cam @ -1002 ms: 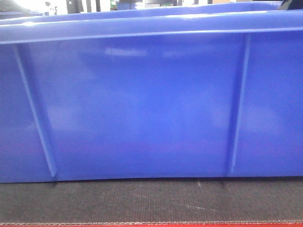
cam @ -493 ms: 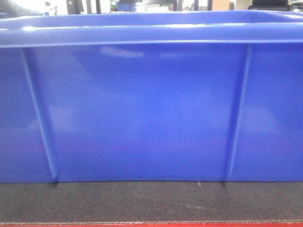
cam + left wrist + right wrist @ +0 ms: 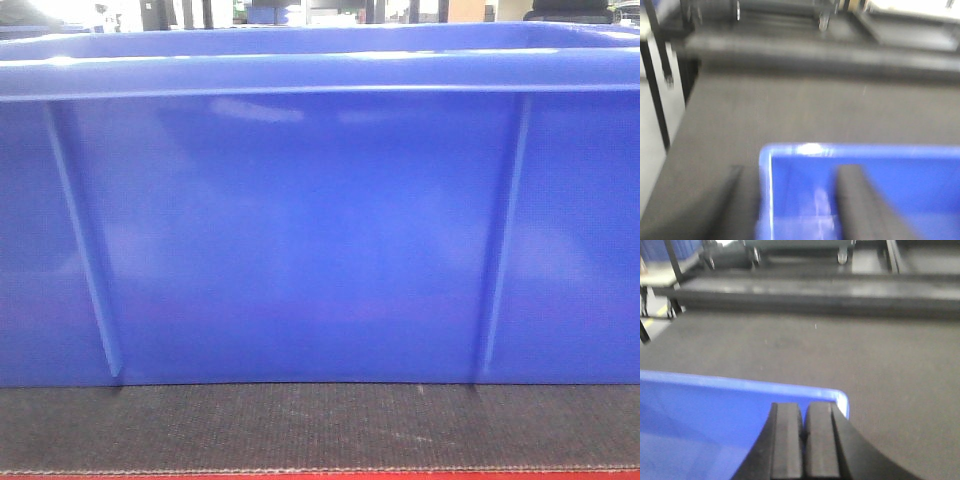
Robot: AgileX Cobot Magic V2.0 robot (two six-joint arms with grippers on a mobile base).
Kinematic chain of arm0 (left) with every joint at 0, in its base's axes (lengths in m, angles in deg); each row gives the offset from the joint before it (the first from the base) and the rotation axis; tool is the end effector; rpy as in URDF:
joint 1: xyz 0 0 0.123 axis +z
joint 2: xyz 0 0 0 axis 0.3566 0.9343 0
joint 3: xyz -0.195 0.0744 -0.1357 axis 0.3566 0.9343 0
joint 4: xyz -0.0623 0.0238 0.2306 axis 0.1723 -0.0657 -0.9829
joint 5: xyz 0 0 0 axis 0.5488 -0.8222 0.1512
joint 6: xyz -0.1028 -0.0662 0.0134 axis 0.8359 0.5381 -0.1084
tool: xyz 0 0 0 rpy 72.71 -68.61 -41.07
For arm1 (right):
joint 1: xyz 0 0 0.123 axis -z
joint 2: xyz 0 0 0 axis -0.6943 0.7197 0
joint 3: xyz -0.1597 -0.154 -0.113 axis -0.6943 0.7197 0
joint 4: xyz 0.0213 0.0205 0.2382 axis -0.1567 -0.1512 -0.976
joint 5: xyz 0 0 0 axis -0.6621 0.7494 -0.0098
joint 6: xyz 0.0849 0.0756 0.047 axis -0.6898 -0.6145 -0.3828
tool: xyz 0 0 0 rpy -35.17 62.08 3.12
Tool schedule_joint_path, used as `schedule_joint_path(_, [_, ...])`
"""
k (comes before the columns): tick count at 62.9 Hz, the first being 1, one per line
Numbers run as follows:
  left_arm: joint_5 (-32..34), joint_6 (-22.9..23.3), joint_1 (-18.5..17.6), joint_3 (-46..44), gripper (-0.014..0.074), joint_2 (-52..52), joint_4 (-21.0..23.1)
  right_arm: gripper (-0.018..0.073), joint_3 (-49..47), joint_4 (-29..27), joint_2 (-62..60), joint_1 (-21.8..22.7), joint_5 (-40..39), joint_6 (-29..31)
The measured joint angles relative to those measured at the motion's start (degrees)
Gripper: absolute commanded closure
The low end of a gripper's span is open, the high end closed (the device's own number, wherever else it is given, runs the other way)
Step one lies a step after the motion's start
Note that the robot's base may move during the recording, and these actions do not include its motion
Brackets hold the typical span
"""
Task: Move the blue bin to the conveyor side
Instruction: 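Lower the blue bin with both grippers onto the dark conveyor belt, then open both grippers and release the blue bin's rims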
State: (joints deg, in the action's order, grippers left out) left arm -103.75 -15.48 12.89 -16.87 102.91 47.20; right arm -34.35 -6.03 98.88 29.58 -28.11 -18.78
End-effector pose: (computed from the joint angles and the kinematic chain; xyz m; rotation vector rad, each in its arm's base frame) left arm 0.2587 -0.0289 0.4149 -0.0237 1.7707 -0.1322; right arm 0.2604 0.0703 0.4058 -0.1605 1.8143 0.2707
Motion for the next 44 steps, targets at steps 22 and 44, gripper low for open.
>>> schedule_joint_path(22, [-2.29, 0.00, 0.00, -0.64, 0.0606, -7.59, -0.82, 0.0629, 0.14, 0.23, -6.56, 0.00, 2.68, 0.00])
schedule_joint_path(44, [2.12, 1.22, 0.00, 22.35, 0.0606, -20.93, -0.95, 0.0641, 23.99, 2.51, -20.61, 0.00, -5.21, 0.00])
